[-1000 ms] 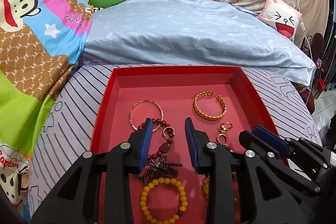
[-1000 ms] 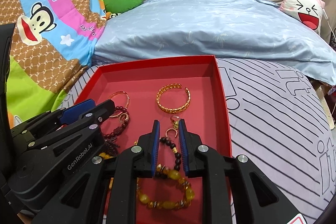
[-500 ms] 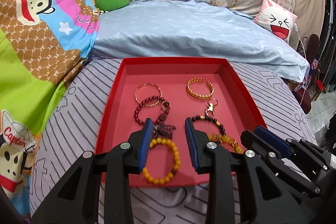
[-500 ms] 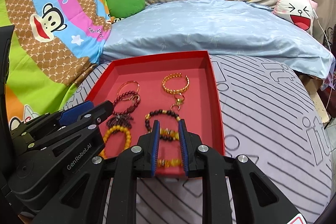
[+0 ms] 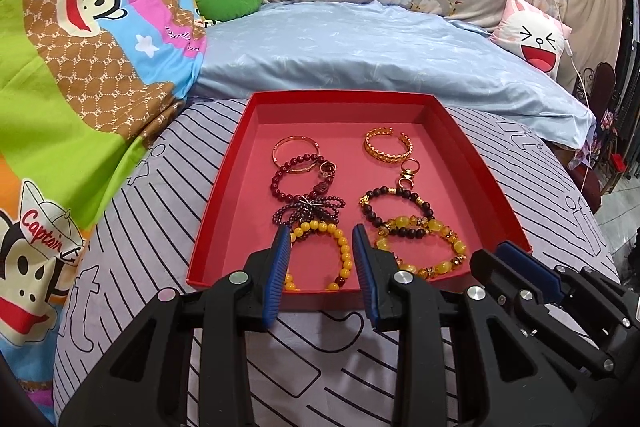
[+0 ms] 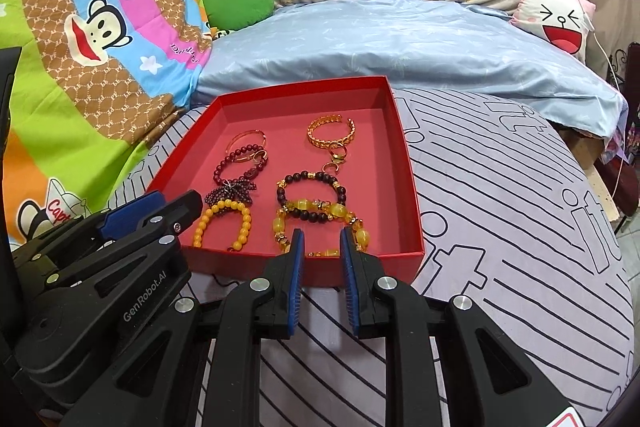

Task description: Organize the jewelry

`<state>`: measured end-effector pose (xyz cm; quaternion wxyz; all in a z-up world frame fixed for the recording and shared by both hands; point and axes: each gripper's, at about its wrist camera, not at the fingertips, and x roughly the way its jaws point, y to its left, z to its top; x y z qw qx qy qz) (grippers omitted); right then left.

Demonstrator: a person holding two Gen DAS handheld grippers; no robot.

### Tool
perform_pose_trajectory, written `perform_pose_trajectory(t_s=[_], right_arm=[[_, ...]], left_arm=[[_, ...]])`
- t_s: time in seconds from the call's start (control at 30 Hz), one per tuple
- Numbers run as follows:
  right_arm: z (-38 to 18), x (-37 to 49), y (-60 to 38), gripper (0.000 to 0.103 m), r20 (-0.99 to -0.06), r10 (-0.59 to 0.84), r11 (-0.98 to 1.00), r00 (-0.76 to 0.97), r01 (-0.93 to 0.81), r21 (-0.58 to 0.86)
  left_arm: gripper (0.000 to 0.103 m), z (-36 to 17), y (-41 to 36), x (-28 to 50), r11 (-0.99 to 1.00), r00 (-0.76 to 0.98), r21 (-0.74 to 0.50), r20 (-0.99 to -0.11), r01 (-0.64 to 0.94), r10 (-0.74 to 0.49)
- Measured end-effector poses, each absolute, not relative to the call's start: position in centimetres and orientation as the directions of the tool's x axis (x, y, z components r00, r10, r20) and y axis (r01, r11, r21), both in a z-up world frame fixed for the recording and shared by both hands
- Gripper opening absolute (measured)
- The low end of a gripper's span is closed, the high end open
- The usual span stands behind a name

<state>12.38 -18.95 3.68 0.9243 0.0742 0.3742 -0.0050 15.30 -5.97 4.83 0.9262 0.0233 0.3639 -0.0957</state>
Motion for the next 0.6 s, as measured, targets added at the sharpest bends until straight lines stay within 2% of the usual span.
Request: perform_pose_trajectory(t_s=[0.6], right_arm=[[3.3, 11.7, -17.8, 0.021, -0.693, 0.035, 0.993, 0.720, 0.055, 0.107]], left_arm=[[0.037, 4.2, -4.7, 14.5, 0.987, 0.713, -0.029, -0.688, 0.160, -0.136]])
